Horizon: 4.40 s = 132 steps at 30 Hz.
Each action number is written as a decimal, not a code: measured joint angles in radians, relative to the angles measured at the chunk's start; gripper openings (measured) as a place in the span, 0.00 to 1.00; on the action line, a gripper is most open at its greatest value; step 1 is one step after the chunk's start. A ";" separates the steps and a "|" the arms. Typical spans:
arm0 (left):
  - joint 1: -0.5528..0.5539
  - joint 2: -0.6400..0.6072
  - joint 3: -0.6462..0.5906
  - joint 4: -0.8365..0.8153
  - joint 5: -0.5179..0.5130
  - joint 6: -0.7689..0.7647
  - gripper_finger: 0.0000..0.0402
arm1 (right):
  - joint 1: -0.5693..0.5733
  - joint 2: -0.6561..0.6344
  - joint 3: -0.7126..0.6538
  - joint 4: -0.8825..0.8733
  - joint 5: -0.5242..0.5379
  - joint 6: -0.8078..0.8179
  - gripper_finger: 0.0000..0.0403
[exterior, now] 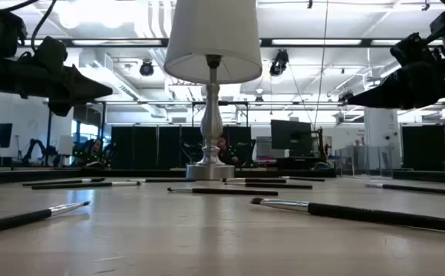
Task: Put items in baskets/containers
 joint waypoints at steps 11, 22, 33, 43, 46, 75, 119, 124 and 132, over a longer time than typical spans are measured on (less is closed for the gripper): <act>0.000 0.000 0.000 0.000 0.000 0.000 0.00 | 0.000 0.000 0.000 0.000 0.000 0.000 0.02; 0.000 0.000 0.000 0.000 0.000 0.000 0.00 | 0.000 0.000 0.000 0.000 0.000 0.000 0.02; 0.000 0.000 0.000 0.000 0.000 0.000 0.00 | 0.000 0.000 0.000 0.000 0.000 0.000 0.02; 0.000 0.000 0.000 0.000 0.000 0.000 0.00 | 0.000 0.000 0.000 0.000 0.000 0.000 0.02; 0.000 0.000 0.000 0.000 0.000 0.000 0.00 | 0.000 0.000 0.000 0.000 0.000 0.000 0.02; 0.000 0.000 -0.002 0.046 -0.038 0.013 0.00 | 0.002 0.025 0.000 0.307 0.001 0.109 0.02; -0.001 0.113 -0.001 0.107 0.031 -0.033 0.00 | 0.095 0.860 0.640 -0.476 0.050 0.720 0.02; -0.001 0.114 -0.001 0.108 0.035 0.028 0.00 | 0.149 0.913 0.642 -0.591 0.028 0.987 0.05; -0.001 0.114 -0.001 0.115 0.046 0.058 0.00 | 0.174 1.063 0.641 -0.714 -0.024 1.250 0.19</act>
